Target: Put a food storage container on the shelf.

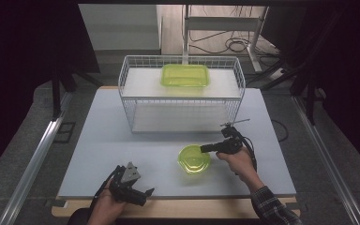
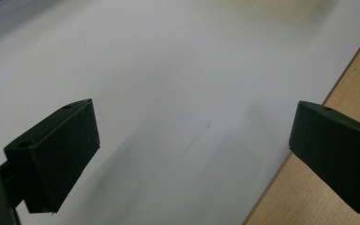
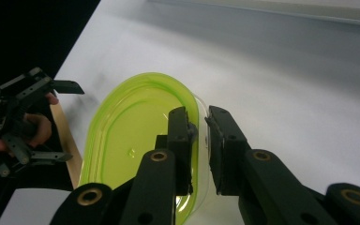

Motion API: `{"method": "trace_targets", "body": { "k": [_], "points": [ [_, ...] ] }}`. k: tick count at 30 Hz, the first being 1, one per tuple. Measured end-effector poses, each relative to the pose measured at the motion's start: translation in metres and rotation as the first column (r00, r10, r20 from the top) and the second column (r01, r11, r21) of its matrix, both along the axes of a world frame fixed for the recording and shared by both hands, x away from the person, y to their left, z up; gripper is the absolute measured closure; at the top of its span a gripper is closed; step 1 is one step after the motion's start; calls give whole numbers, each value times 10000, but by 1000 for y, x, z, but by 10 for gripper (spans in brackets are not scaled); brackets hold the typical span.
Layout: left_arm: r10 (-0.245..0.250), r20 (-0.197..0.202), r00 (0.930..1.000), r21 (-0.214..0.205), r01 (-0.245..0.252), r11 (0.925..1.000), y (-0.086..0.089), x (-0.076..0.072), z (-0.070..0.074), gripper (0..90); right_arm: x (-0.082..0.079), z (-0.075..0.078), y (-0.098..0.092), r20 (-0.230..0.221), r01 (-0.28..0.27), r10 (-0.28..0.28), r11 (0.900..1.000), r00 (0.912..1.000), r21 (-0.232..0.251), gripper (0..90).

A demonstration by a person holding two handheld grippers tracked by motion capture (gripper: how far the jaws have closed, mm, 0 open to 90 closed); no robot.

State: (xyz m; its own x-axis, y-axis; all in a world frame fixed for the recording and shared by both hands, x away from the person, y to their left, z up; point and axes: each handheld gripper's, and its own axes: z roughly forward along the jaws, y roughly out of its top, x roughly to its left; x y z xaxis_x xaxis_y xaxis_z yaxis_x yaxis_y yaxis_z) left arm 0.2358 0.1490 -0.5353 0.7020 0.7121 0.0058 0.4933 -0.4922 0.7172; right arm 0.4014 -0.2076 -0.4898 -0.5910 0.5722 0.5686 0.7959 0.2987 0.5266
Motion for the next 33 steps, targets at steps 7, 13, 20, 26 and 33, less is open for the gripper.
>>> {"method": "trace_targets", "body": {
  "k": [7,13,20,26,33],
  "points": [
    [2,8,10000,19,-2,10000,0,0,0,19,-3,6,-1,-238,15,-1,9984,9997,561,813],
    [9,12,10000,-8,-9,10000,0,0,0,19,-3,10,-4,-139,164,-156,9981,9998,602,816],
    [32,23,10000,-32,-32,10000,0,0,0,19,-2,13,-7,-146,294,-283,9962,9995,825,820],
    [46,42,10000,-52,-45,10000,0,0,1,19,-2,15,-10,-288,349,-316,9921,9991,1203,834],
    [41,36,10000,-46,-40,10000,0,0,1,19,0,15,-13,-215,461,-437,9912,9988,1241,828]
  ]
}}
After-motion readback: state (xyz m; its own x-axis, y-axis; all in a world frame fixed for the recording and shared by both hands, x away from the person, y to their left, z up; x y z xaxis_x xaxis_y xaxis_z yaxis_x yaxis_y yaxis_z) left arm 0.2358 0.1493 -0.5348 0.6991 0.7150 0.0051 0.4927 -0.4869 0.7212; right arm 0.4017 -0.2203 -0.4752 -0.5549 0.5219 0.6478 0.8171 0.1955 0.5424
